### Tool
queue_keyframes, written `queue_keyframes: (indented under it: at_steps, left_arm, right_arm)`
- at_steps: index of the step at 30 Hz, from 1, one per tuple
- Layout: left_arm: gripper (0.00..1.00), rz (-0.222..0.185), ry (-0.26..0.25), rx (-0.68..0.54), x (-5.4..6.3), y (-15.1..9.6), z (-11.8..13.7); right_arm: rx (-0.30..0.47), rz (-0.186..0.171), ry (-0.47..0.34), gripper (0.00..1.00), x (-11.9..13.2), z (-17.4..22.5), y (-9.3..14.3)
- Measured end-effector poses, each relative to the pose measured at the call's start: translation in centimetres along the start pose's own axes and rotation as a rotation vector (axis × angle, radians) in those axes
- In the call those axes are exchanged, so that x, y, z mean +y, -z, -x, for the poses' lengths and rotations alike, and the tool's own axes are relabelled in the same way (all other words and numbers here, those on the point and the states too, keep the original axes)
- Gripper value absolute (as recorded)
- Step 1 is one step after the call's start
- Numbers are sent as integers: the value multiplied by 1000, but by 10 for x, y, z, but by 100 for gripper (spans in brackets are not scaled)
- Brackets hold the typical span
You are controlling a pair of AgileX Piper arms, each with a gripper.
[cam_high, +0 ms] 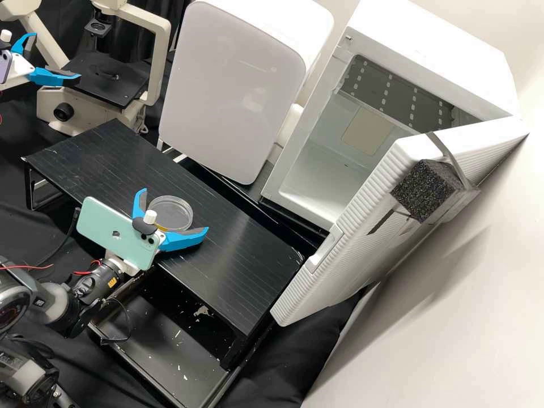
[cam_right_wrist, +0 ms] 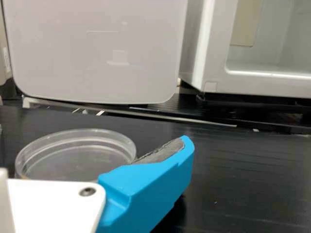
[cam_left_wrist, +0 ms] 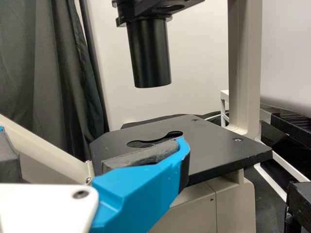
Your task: Place the petri dish in the incubator
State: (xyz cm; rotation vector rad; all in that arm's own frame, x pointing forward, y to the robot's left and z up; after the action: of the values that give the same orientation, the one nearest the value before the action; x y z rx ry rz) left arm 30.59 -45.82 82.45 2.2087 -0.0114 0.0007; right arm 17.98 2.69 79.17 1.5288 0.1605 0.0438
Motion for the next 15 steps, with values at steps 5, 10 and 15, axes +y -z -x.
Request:
queue_keyframes:
  at_steps: [5,10,15]
  left_arm:
    - [100,0,0,0,0,0,0]
    - [100,0,0,0,0,0,0]
    - [100,0,0,0,0,0,0]
  right_arm:
    - [7,3,44,100,-8,-2,1]
    - [2,2,51,100,-10,-3,-1]
    - [-8,0,54,100,-11,-7,-3]
